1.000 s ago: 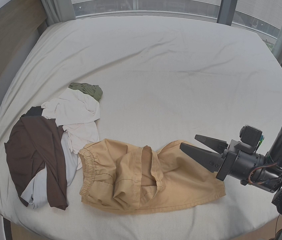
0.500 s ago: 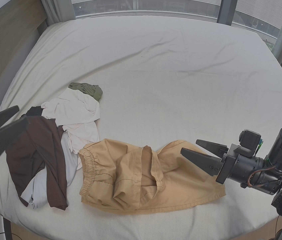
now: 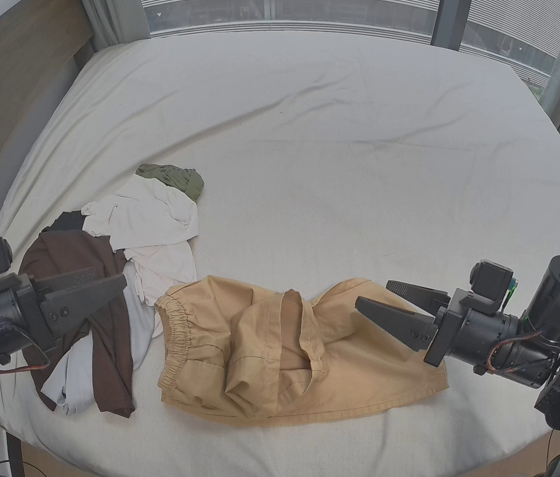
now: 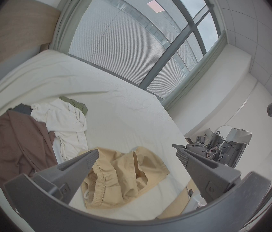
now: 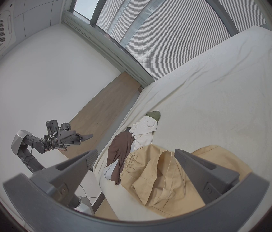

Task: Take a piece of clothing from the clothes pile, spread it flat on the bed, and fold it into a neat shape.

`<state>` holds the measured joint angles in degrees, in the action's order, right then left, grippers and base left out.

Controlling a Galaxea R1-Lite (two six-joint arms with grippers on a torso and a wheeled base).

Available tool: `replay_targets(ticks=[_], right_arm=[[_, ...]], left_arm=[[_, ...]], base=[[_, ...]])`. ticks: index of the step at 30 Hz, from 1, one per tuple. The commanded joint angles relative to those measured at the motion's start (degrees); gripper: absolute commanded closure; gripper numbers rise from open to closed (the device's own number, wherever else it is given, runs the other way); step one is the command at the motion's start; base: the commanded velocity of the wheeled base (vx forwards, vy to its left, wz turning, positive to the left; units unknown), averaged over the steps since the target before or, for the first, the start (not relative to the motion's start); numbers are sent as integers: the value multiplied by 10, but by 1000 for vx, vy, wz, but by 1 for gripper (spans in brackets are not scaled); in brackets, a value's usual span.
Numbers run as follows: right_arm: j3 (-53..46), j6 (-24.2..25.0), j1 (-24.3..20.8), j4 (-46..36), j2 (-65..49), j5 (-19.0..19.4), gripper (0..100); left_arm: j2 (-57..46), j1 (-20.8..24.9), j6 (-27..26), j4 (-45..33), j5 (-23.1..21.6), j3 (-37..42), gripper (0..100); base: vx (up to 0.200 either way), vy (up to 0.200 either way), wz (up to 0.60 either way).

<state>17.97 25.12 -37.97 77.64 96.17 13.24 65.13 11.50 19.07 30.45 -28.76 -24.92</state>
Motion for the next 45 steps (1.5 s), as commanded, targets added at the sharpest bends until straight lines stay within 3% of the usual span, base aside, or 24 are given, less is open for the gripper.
replay_targets(ticks=[1, 10, 27, 45], right_arm=[[-1, 1, 1, 12, 27, 0, 0], [-3, 1, 4, 60, 67, -1, 0], [-4, 1, 4, 60, 68, -1, 0], [-3, -2, 14, 60, 75, -1, 0]], left_arm=[[20, -2, 1, -2, -7, 22, 0], [102, -21, -2, 22, -34, 42, 0], [193, -28, -2, 25, -50, 42, 0], [315, -30, 1, 142, -52, 54, 0]], base=[[0, 0, 0], [0, 0, 0], [0, 0, 0], [0, 0, 0]])
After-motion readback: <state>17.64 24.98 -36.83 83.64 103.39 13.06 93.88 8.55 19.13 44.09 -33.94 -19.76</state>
